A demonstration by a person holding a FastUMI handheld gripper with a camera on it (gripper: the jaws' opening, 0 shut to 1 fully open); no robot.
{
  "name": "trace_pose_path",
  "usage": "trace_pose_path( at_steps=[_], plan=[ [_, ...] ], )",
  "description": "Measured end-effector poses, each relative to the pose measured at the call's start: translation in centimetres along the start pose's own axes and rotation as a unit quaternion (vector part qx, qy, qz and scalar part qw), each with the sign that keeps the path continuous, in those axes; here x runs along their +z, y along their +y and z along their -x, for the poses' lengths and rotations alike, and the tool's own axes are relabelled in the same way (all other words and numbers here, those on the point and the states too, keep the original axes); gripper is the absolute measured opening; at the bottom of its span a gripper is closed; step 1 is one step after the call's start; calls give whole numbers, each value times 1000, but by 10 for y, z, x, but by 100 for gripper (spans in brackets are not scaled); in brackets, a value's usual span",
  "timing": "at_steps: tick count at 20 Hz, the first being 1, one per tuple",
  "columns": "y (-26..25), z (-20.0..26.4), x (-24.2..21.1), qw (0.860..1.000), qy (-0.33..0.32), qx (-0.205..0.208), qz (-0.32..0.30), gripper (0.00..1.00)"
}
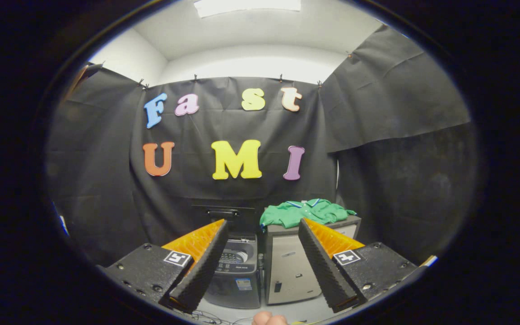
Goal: Put the clothes into the washing machine and then close the washing machine lid.
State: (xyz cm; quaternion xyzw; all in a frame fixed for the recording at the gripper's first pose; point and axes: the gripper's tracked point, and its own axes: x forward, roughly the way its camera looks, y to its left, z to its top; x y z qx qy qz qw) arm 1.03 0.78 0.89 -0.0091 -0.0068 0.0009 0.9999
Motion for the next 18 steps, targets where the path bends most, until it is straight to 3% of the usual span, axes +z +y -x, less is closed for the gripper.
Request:
trace_pose_path(
  at_steps=[8,11,18],
  plan=[
    [6,-12,23,1000,-9,-9,11,100],
    [10,-21,36,1000,-8,6,18,100],
    [-20,-59,73,1000,-17,14,14,100]
  ],
)
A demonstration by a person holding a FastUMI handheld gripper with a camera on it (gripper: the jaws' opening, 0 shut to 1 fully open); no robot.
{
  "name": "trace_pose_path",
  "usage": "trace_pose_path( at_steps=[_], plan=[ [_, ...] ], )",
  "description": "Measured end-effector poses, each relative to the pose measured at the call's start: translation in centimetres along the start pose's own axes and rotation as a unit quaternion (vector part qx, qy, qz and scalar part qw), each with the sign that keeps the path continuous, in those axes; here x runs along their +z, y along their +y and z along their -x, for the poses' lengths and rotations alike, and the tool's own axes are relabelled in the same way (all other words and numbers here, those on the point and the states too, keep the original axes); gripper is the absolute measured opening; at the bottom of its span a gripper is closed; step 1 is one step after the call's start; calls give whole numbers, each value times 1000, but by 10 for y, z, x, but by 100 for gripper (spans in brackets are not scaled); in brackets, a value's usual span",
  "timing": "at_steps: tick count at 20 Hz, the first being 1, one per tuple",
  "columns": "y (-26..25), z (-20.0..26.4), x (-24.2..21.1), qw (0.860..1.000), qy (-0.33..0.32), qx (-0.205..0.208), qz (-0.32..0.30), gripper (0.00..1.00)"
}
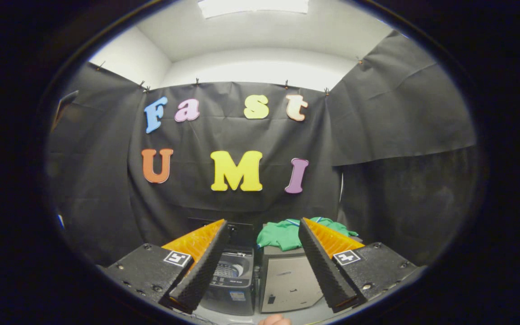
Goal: Put the clothes into the washing machine and then close the washing machine lid.
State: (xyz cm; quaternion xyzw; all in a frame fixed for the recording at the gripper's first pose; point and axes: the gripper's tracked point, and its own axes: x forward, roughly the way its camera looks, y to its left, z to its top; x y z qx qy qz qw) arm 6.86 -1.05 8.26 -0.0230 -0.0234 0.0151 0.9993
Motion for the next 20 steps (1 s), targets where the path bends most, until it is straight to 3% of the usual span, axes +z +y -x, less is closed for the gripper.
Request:
trace_pose_path(
  at_steps=[8,20],
  plan=[
    [-55,-109,2,1000,6,-6,18,99],
    [-143,-290,-61,994,103,-3,27,100]
  ],
)
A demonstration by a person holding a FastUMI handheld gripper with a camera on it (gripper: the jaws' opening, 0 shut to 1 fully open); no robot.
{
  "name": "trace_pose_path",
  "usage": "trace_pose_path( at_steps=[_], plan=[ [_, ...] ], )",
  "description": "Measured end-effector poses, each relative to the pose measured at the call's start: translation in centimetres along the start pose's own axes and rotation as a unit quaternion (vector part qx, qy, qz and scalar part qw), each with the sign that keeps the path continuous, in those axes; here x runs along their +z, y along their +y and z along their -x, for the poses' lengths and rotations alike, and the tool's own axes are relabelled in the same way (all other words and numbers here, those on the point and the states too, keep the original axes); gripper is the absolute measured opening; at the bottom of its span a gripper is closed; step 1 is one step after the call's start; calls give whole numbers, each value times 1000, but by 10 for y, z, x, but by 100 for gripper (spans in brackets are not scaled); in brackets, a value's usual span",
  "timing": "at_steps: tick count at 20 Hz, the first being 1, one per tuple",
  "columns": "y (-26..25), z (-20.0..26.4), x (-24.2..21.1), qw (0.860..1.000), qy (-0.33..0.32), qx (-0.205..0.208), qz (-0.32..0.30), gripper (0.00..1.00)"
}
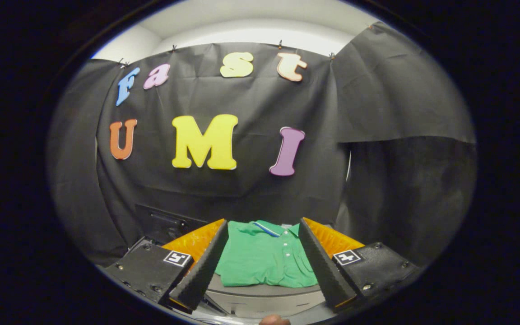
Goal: Put the clothes into the washing machine and then close the washing machine lid.
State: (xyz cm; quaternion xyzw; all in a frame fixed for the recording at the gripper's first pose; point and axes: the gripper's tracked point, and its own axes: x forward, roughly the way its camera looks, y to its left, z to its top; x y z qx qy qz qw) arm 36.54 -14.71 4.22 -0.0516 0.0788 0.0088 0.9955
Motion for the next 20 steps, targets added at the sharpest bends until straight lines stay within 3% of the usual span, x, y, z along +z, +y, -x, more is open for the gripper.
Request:
trace_pose_path(
  at_steps=[7,11,20],
  plan=[
    [-50,-91,-56,994,103,-24,8,100],
    [-55,-130,-94,987,157,-11,-12,100],
    [-56,-138,-139,970,236,-46,17,100]
  ],
)
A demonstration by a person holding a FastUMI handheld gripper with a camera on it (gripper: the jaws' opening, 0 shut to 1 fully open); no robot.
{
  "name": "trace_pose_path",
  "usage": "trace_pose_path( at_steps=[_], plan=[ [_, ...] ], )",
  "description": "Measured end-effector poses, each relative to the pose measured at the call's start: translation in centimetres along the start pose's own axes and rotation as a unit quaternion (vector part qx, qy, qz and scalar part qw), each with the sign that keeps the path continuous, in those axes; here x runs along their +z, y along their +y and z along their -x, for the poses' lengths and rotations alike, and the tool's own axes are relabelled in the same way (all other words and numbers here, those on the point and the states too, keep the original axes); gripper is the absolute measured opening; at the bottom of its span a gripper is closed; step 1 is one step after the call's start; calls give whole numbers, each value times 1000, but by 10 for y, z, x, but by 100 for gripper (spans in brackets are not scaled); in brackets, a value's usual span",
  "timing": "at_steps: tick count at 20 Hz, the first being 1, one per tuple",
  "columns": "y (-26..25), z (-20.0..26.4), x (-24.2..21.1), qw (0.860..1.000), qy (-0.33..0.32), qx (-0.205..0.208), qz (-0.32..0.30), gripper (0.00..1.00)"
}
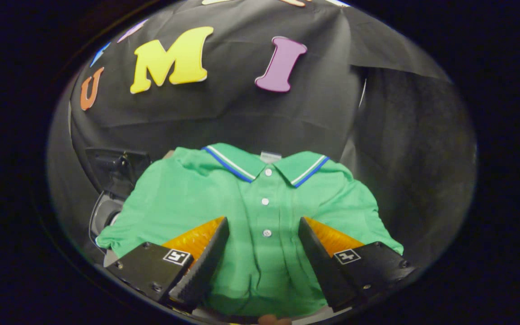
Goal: Put the clothes into the washing machine and then close the washing machine lid.
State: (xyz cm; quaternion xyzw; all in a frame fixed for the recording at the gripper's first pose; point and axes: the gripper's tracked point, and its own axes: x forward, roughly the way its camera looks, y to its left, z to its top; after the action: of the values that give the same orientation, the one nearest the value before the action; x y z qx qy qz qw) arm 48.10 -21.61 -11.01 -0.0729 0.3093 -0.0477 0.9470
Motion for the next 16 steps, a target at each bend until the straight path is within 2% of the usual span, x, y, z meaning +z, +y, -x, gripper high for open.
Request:
trace_pose_path(
  at_steps=[2,5,8,13,14,16],
  plan=[
    [1,0,-2,1000,9,7,-7,100],
    [2,0,-2,997,19,31,-64,99],
    [6,0,-4,997,46,42,-49,95],
    [3,-4,-1,992,48,70,-93,17],
    [3,-3,1,991,52,77,-99,8],
    [2,1,2,988,61,81,-118,7]
  ],
)
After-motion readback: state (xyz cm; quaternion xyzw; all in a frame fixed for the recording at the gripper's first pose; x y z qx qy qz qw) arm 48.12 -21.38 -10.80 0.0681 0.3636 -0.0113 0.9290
